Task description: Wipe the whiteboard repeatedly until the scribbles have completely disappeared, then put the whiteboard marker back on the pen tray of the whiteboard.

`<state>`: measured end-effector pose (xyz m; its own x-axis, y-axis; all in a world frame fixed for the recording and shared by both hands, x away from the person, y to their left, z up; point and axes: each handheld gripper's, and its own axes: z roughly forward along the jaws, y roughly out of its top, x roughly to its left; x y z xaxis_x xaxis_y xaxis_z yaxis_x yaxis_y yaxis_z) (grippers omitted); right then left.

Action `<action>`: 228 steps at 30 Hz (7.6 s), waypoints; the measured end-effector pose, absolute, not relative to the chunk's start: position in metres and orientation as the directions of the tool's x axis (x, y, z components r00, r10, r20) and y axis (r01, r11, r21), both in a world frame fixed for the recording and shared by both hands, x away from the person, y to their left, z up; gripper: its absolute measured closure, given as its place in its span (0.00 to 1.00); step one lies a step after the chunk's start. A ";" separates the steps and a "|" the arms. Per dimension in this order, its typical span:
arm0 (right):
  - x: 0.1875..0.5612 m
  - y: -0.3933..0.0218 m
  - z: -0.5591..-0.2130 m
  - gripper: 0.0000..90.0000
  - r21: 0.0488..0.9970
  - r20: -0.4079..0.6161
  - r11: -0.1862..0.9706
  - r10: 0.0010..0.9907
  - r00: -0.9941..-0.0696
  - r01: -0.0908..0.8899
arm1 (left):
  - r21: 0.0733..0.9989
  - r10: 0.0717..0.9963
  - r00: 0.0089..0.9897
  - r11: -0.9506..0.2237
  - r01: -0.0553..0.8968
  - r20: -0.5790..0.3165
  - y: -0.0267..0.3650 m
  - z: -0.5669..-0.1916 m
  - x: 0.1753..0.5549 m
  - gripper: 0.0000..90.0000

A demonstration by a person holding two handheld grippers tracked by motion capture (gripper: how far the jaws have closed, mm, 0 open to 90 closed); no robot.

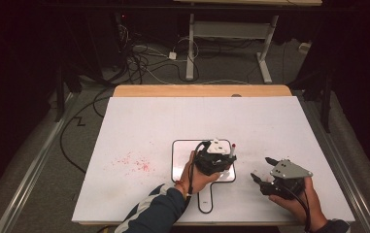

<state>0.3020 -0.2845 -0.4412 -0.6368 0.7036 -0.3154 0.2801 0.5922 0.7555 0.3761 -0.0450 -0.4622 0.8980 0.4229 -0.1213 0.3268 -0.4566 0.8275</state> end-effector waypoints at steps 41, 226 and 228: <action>0.301 -0.290 -0.439 0.33 0.764 -0.311 0.582 0.711 -0.631 0.280 | 0.827 0.426 0.900 -0.472 0.305 -0.089 -0.023 -0.463 0.372 0.88; 0.411 -0.237 -0.467 0.61 0.706 0.075 0.423 0.753 -0.654 0.568 | 0.770 0.689 0.714 -0.520 0.368 0.124 0.167 -0.474 0.290 0.20; 0.407 -0.236 -0.466 0.62 0.700 0.036 0.455 0.748 -0.663 0.551 | 0.772 0.690 0.714 -0.518 0.368 0.122 0.167 -0.473 0.290 0.20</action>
<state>0.4072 -0.2357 -0.4662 -0.6631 0.7477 0.0359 0.5509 0.4550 0.6996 0.2904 0.1671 -0.4735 0.7139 0.6895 0.1220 0.3681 -0.5178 0.7723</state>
